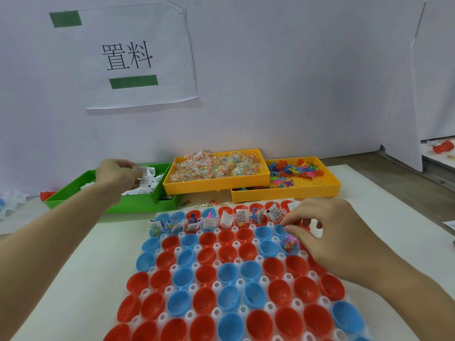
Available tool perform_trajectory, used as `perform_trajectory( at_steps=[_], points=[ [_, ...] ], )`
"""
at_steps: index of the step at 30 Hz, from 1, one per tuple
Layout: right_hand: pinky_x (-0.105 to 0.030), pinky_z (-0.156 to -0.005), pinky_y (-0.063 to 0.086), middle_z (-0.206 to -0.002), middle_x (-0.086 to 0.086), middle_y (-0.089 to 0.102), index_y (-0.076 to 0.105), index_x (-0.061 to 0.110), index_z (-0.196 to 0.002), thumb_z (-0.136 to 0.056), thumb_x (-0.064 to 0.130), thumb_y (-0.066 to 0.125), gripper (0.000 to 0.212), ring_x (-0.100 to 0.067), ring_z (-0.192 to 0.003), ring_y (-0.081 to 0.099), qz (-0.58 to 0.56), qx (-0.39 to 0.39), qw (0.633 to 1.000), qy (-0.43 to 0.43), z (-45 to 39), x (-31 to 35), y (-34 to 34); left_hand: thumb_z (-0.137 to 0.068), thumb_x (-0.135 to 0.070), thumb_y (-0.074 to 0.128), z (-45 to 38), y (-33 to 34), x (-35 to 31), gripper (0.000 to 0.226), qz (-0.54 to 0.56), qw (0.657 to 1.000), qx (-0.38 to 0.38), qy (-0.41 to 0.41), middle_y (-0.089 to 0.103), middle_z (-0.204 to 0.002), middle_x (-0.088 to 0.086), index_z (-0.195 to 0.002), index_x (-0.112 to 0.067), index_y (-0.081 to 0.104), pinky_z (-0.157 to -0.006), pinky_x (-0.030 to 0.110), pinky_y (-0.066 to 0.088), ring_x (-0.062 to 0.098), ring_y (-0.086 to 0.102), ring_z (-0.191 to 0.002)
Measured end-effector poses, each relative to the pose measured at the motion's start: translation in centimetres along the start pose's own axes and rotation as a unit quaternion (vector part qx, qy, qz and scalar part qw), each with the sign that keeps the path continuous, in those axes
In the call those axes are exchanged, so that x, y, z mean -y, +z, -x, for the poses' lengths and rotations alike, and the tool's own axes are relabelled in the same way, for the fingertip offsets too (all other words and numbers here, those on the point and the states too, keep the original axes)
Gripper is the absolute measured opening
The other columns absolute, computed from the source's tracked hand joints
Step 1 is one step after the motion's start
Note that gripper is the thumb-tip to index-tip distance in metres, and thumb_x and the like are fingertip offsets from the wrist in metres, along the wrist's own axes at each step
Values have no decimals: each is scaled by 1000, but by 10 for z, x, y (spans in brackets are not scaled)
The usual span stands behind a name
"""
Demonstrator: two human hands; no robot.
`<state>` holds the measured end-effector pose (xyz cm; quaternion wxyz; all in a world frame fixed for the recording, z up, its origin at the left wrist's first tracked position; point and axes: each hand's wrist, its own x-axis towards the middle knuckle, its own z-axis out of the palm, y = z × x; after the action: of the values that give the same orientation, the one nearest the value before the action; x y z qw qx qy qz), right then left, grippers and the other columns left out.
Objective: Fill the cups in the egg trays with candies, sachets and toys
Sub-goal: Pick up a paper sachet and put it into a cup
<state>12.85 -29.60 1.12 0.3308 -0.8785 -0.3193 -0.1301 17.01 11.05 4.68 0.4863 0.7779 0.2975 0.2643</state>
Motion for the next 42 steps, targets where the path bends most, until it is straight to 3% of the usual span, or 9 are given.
perform_trajectory(
  at_steps=[5, 8, 11, 18, 21, 25, 30, 38, 42],
  points=[
    [-3, -77, 42, -83, 26, 64, 78, 32, -91, -87, 20, 75, 14, 9, -97, 55, -3, -2, 1000, 2, 0, -1, 0, -95, -9, 65, 0, -2, 2, 17, -40, 999, -10, 24, 68, -97, 24, -110, -2, 64, -43, 16, 53, 29, 65, -67],
    [-2, -79, 40, -83, 25, 65, 78, 30, -90, -86, 18, 76, 13, 8, -98, 55, -4, -7, 1000, -1, 0, -1, 0, -100, -9, 54, -2, -1, 5, 19, -54, 998, -13, 32, 66, -76, 15, -114, 1, 61, -45, 21, 52, 21, 61, -61],
    [-2, -78, 40, -82, 25, 65, 79, 29, -88, -84, 16, 77, 14, 7, -97, 55, 0, -10, 1000, -8, 0, -1, 0, -98, -12, 58, -4, -2, 7, 18, -64, 997, -10, 39, 70, -84, 15, -112, -3, 63, -57, 28, 49, 20, 61, -66],
    [0, -78, 40, -81, 29, 61, 78, 32, -90, -86, 18, 76, 15, 11, -99, 53, 3, -6, 1000, -3, 0, -1, 0, -94, -12, 64, -5, -3, 5, 10, -22, 999, -6, 27, 64, -103, 18, -102, -6, 66, -64, 28, 51, 28, 60, -89],
    [-2, -80, 40, -81, 29, 61, 78, 32, -90, -86, 18, 76, 14, 10, -98, 54, 1, -6, 1000, -3, 1, 0, 0, -94, -5, 63, -4, -4, 5, 7, 29, 999, 10, 29, 62, -102, 22, -100, -1, 62, -68, 27, 56, 27, 63, -80],
    [-3, -80, 41, -81, 28, 62, 77, 32, -90, -86, 18, 75, 14, 9, -98, 54, 0, -5, 1000, 0, 0, 0, -1, -93, 1, 62, -2, -7, 5, 13, 55, 997, 32, 39, 60, -78, 19, -84, -8, 60, -49, 17, 54, 20, 59, -56],
    [-4, -78, 42, -83, 27, 62, 77, 32, -91, -87, 20, 74, 13, 9, -98, 54, 4, -4, 1000, 5, 0, 1, 0, -94, -5, 64, 2, -6, 4, 10, 18, 998, 31, 58, 62, -74, 16, -84, -9, 63, -45, 18, 49, 20, 52, -56],
    [-4, -77, 41, -85, 25, 64, 77, 32, -92, -88, 21, 73, 13, 8, -96, 55, 6, -5, 1000, 8, 0, 4, -3, -88, -16, 74, 5, -4, -5, 7, -1, 998, -4, 59, 69, -99, 14, -94, -12, 70, -69, 33, 49, 24, 60, -87],
    [-3, -75, 41, -84, 22, 66, 77, 31, -91, -88, 18, 73, 14, 5, -95, 55, -5, -23, 1000, 12, 0, 7, -4, -90, -24, 72, 30, 1, -23, 13, -44, 988, -75, 126, 71, -100, 9, -100, -17, 75, -64, 25, 44, 14, 59, -73]
  ],
)
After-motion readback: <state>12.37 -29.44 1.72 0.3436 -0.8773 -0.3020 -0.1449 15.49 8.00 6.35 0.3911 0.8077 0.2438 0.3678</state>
